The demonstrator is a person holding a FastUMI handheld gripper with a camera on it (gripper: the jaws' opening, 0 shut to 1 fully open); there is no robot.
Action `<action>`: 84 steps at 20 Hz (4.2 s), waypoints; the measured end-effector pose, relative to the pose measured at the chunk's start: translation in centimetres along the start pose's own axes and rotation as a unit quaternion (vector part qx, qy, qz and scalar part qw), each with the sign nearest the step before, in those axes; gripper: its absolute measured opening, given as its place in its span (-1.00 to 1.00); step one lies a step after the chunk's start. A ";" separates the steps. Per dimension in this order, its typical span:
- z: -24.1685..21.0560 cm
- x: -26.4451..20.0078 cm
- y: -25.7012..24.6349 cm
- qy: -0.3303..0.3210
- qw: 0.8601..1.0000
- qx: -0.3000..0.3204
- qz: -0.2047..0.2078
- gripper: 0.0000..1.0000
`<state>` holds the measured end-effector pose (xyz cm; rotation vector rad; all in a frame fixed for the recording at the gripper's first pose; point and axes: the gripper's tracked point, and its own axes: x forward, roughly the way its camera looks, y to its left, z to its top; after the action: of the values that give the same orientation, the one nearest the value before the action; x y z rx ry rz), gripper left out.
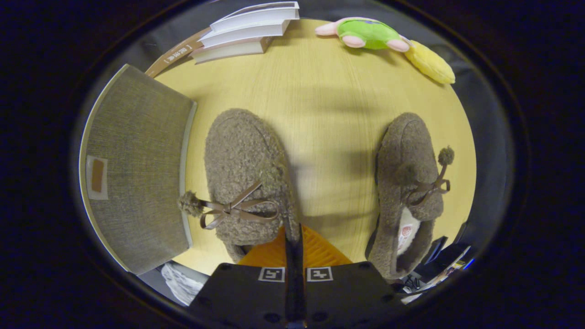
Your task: Open the storage box then place both shoes into the box .Put the left shoe in first, then the right shoe, with the right side of both shoes facing outward in a uniform manner.
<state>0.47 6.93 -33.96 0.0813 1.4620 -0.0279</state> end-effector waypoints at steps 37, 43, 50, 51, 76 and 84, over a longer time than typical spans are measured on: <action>1.2 -25.6 7.5 -0.116 0.974 0.070 -0.183 -0.93; 3.5 -26.3 13.0 -0.133 0.971 0.046 -0.191 -0.93; 4.8 -22.1 18.7 -0.110 0.978 0.042 -0.173 -0.94; 5.0 -21.4 19.3 -0.109 0.978 0.043 -0.170 -0.94; 2.0 -6.3 27.6 0.012 0.999 0.030 -0.024 0.28; 1.7 -12.3 25.5 -0.038 0.997 0.058 0.023 1.00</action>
<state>2.61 31.83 -20.62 0.2065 1.3820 -0.0775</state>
